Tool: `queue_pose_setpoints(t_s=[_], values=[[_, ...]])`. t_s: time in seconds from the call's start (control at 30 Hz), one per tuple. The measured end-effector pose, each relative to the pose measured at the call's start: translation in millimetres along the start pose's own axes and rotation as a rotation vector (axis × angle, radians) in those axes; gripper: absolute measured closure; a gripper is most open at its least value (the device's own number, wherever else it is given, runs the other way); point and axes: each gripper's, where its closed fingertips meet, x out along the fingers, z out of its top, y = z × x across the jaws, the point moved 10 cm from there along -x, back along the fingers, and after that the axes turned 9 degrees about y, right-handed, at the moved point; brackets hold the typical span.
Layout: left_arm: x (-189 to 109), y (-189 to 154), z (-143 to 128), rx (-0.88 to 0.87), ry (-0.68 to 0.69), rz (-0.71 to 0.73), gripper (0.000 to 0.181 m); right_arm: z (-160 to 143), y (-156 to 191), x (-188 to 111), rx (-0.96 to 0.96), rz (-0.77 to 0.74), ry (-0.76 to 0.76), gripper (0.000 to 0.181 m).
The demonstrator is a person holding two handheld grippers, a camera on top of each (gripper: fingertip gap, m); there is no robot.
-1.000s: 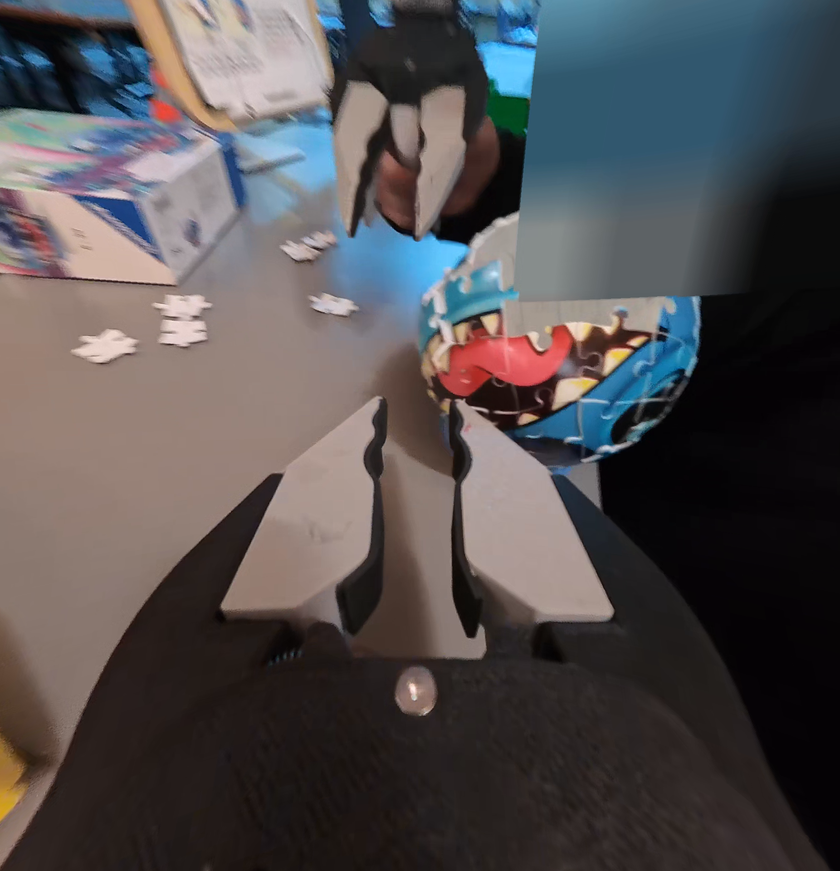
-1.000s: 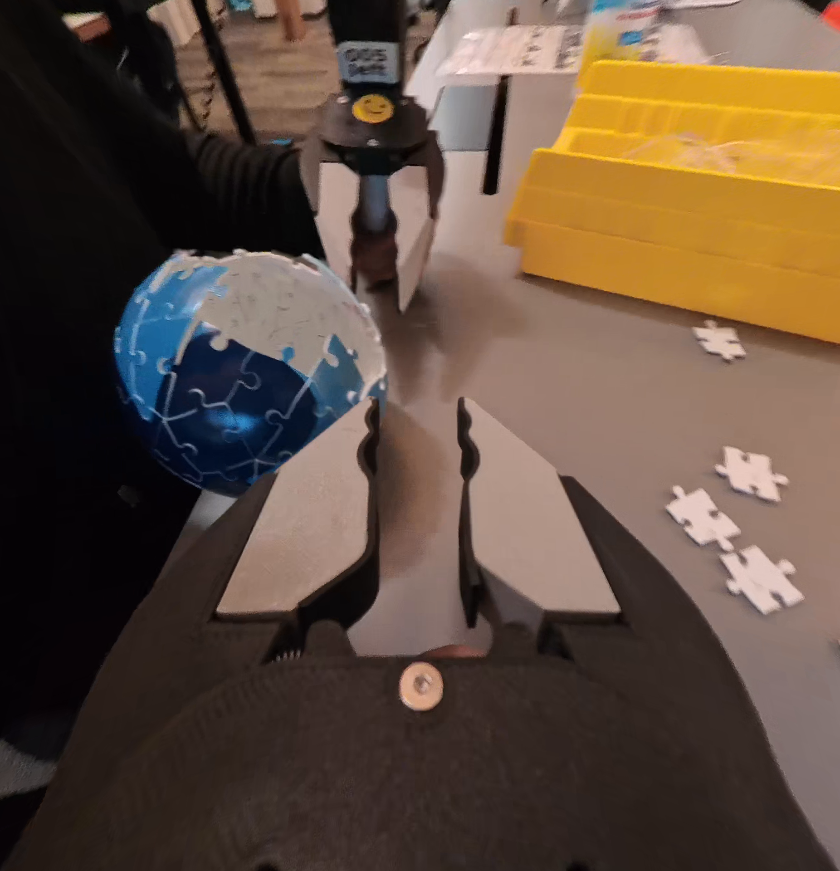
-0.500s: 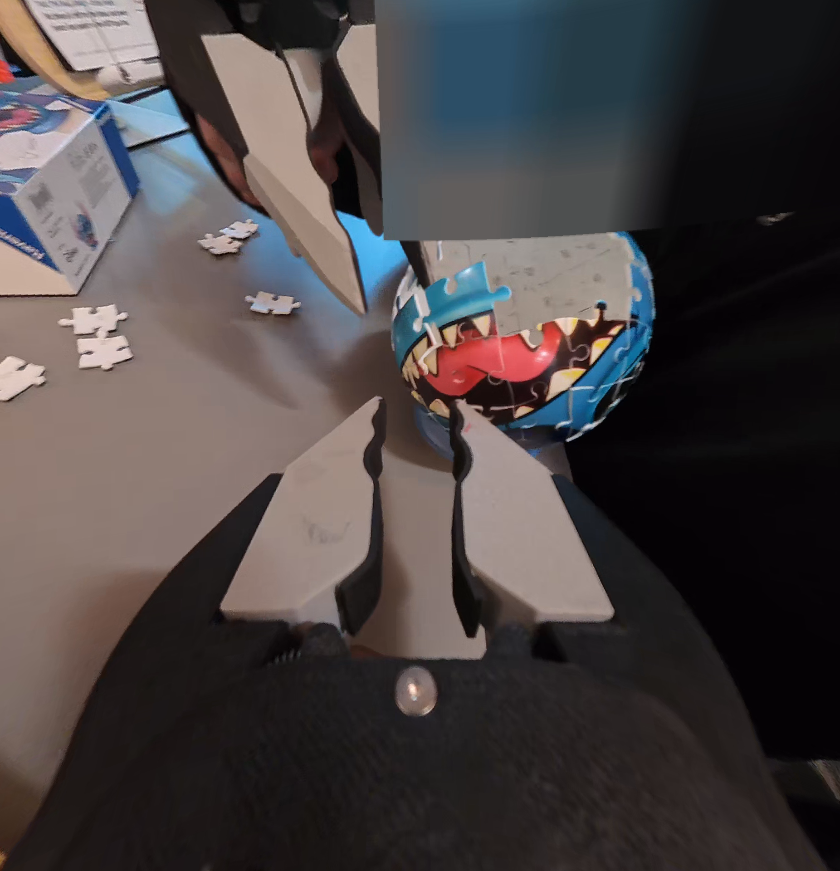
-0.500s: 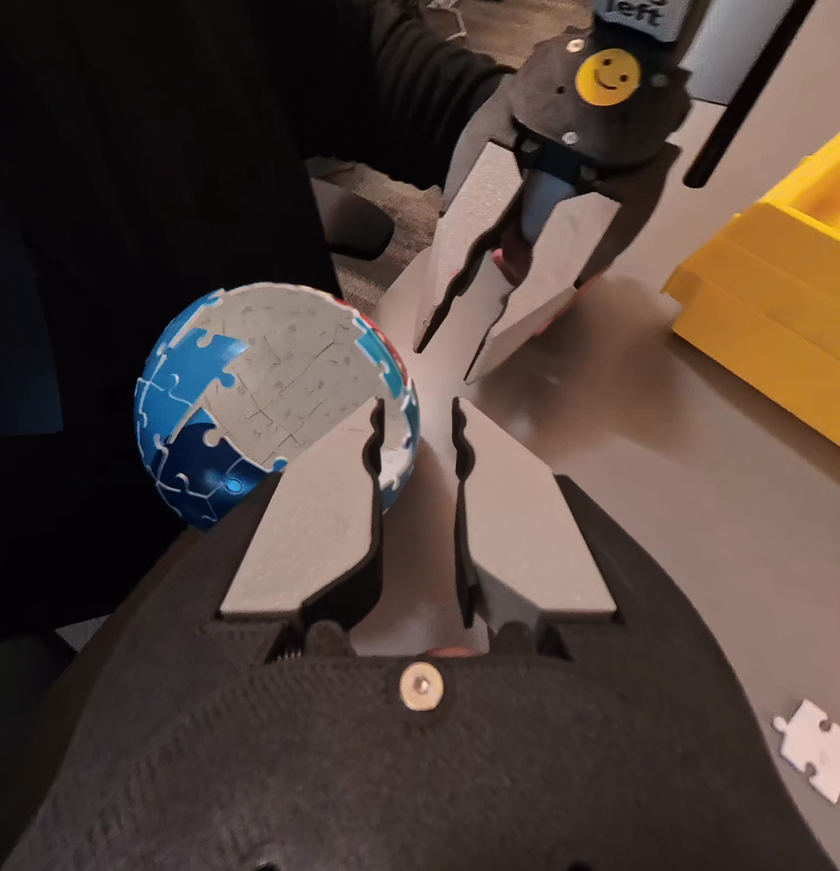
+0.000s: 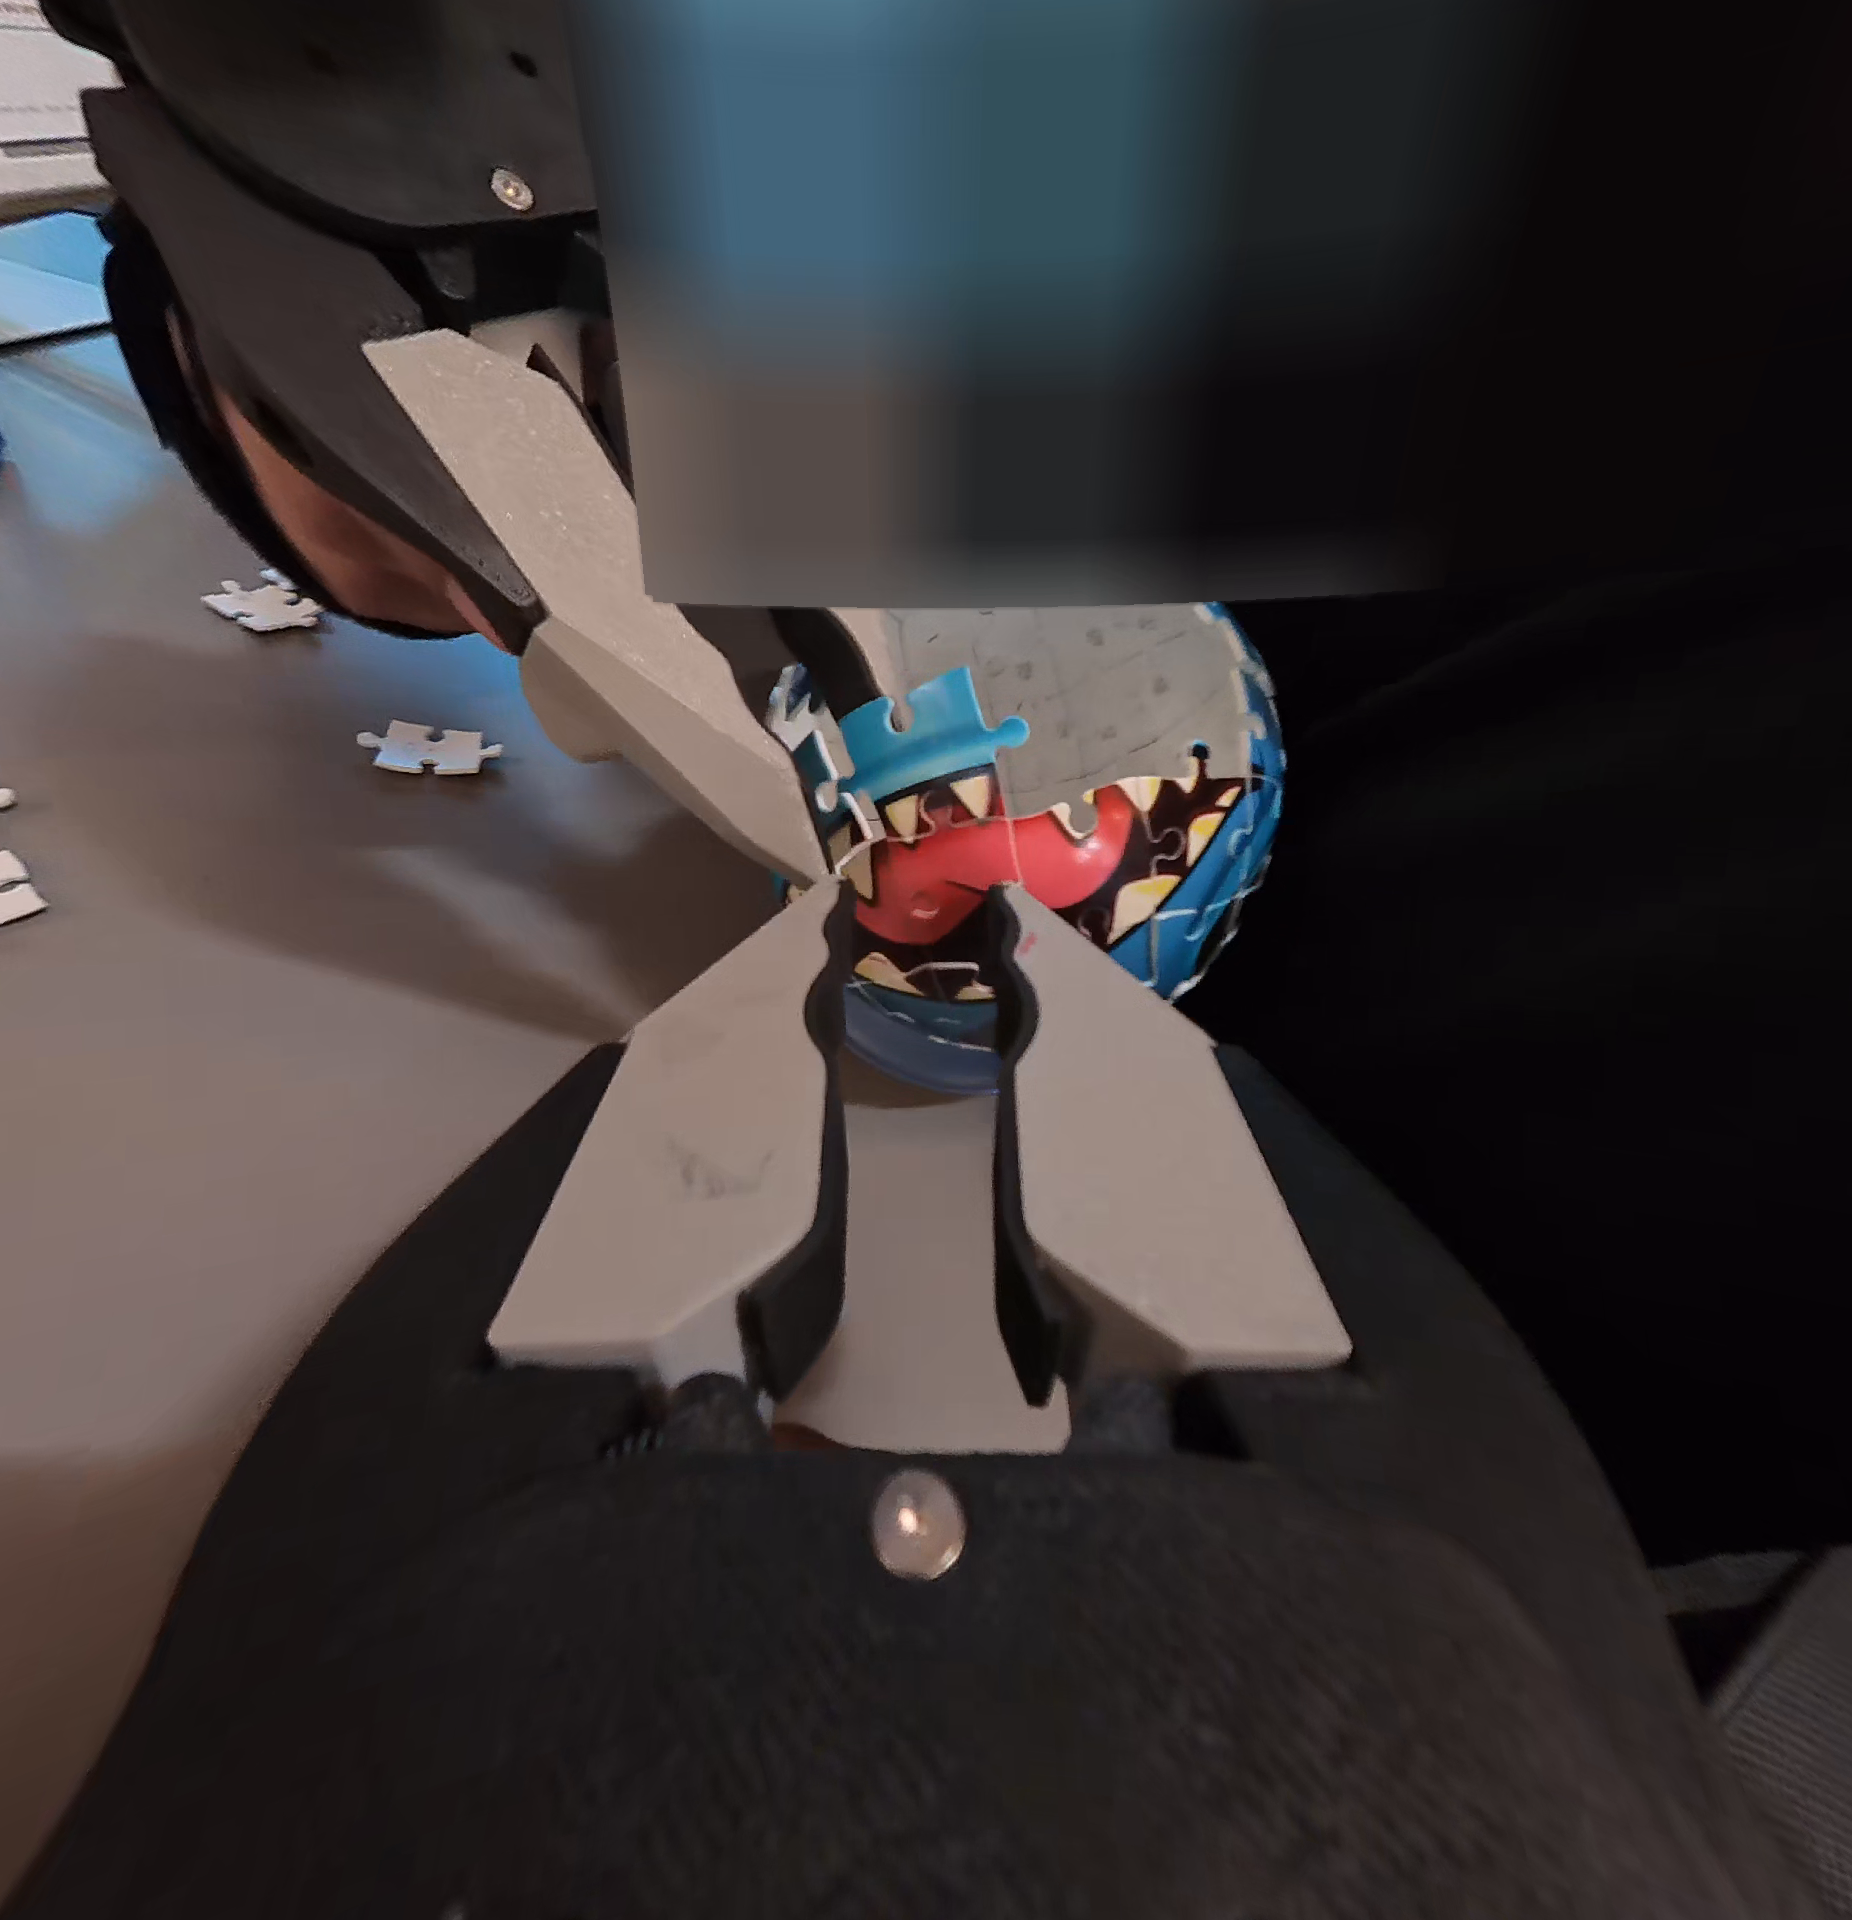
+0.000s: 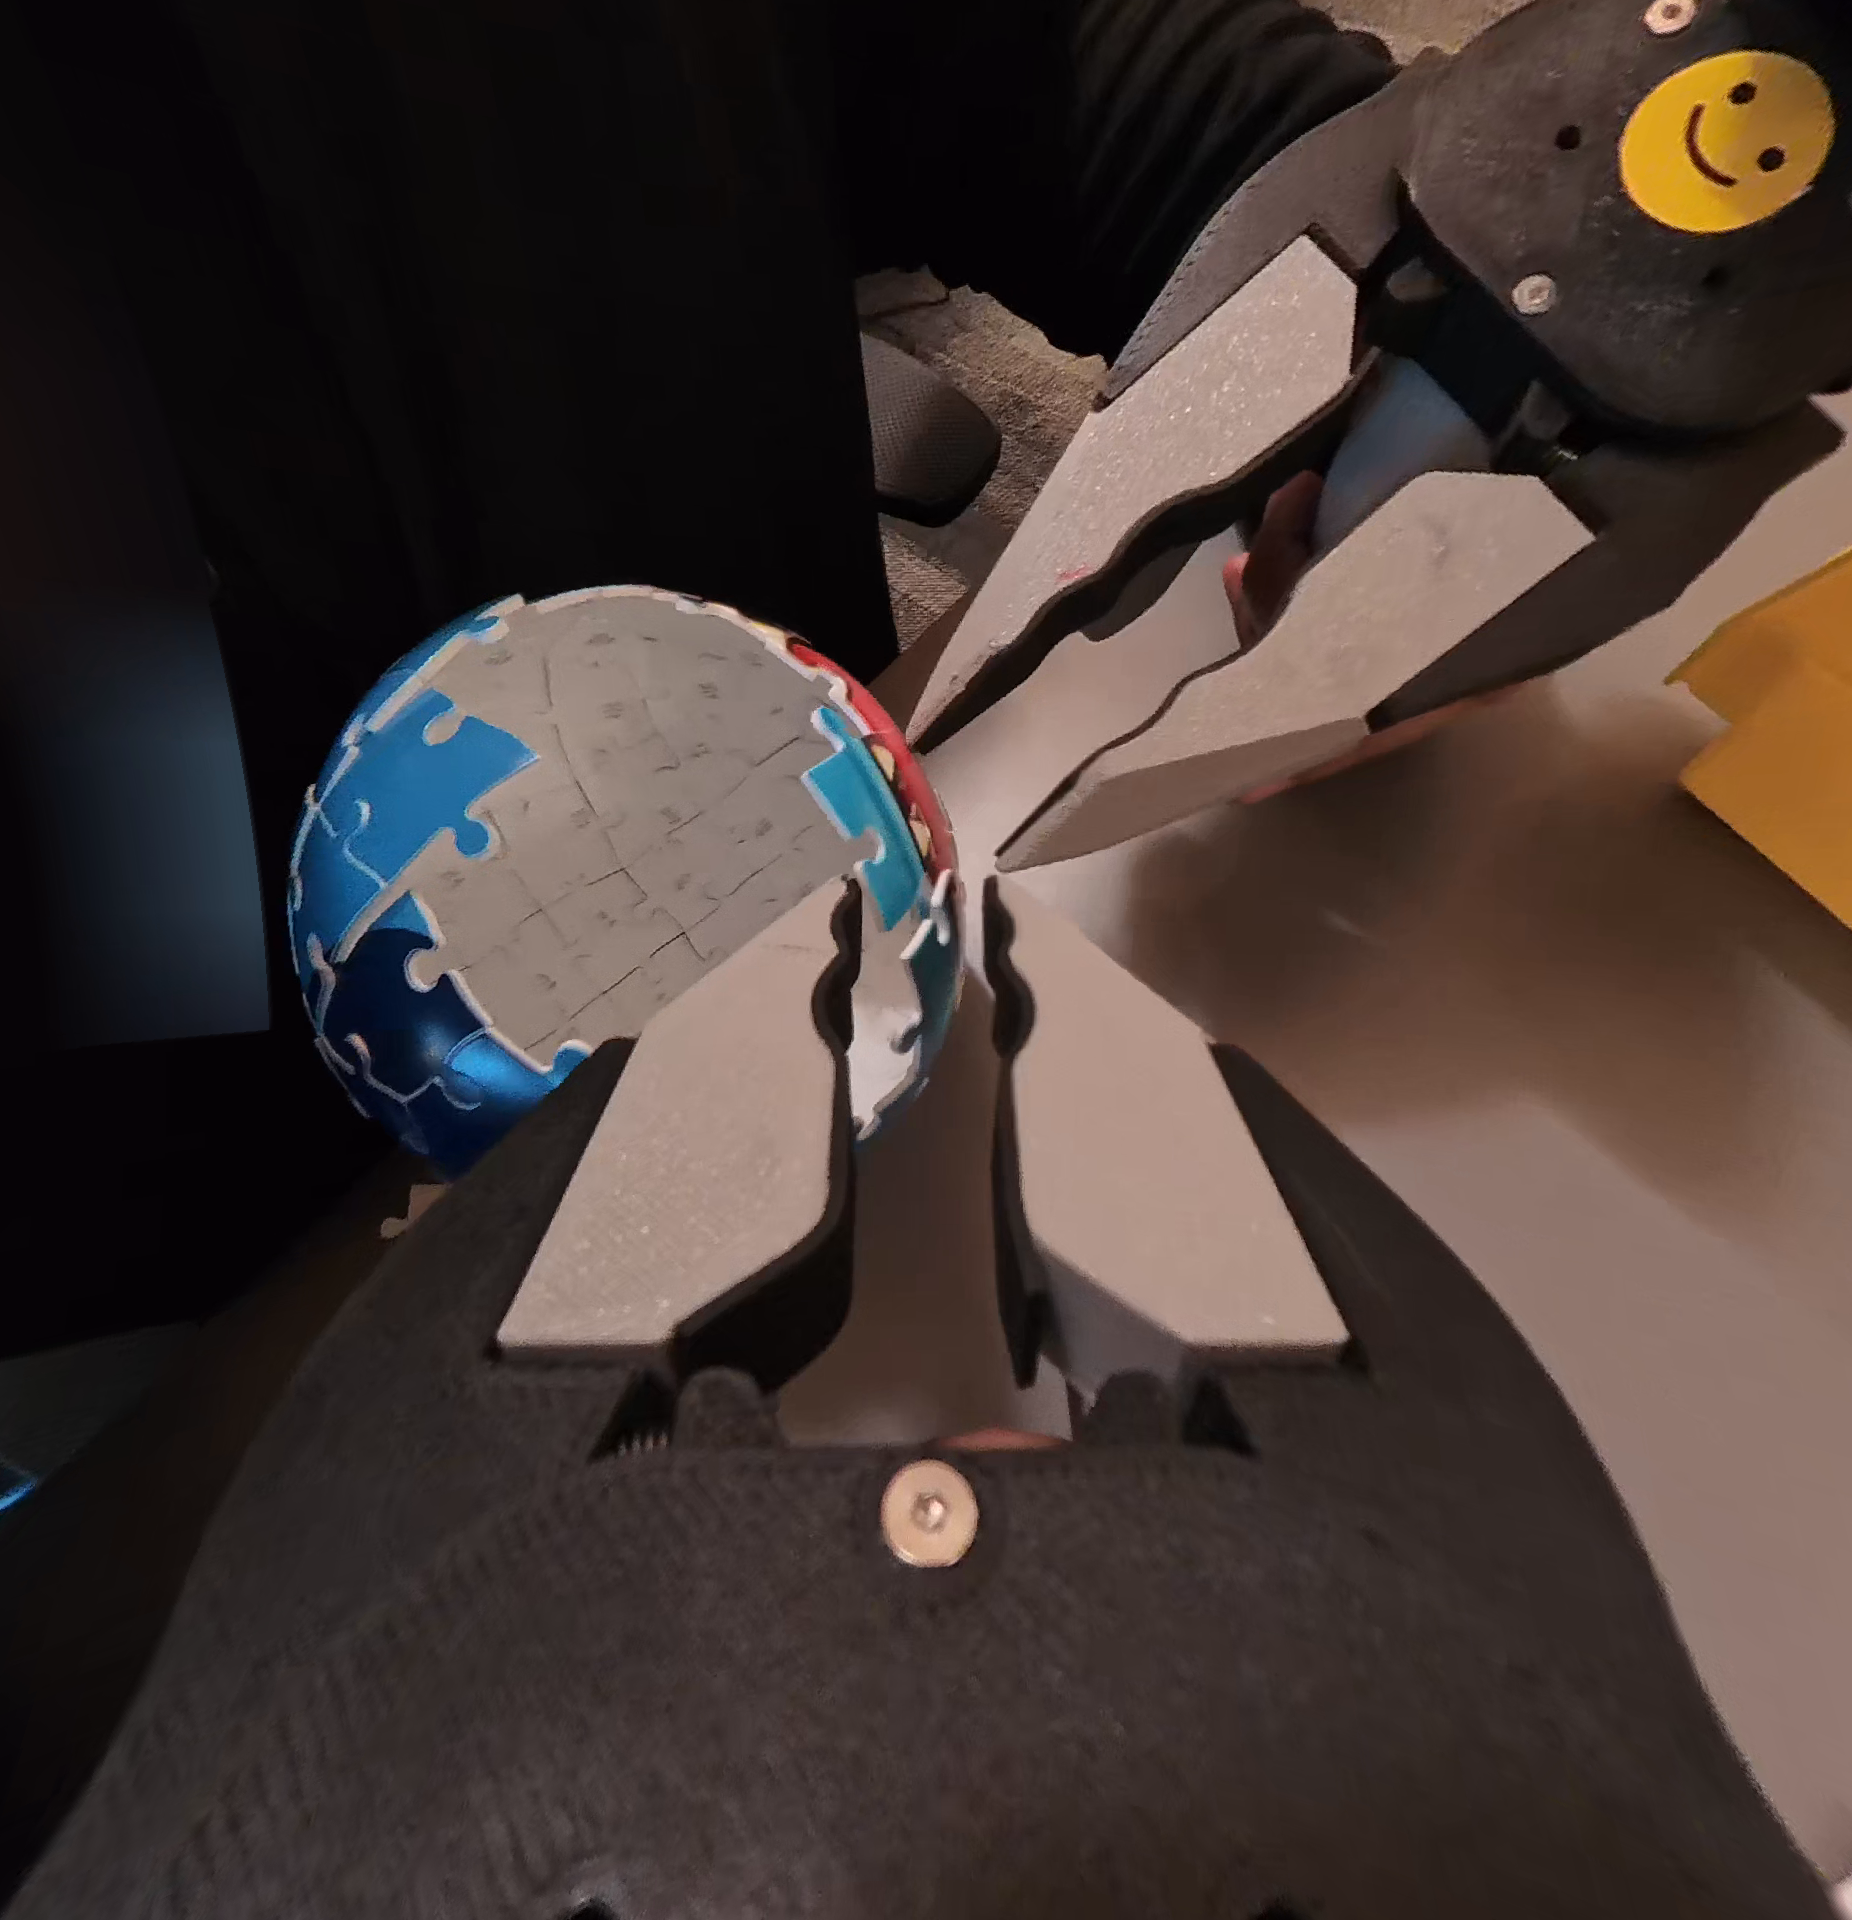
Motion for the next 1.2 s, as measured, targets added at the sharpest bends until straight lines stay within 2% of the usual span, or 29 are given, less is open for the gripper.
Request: queue_pose_setpoints(t_s=[0.23,0.6,0.8,1.03,1.2], values=[[0.3,2.0,2.1,0.003,-0.007,-0.025,0.159,-0.4,-2.6,0.9,0.008,0.044,-0.005,0.167],[2.6,-1.3,3.2,0.020,0.011,-0.039,0.159,8.0,5.0,1.4,0.009,-0.058,0.094,0.170],[2.7,-3.9,2.3,0.033,0.014,-0.038,0.159,5.9,7.3,0.6,0.026,-0.074,0.096,0.165],[2.0,-4.6,1.4,0.041,0.016,-0.036,0.158,2.8,8.3,-7.2,0.008,-0.108,0.073,0.174],[1.6,-4.2,1.5,0.043,0.014,-0.035,0.158,3.1,9.0,-2.6,-0.016,-0.103,0.076,0.173]])
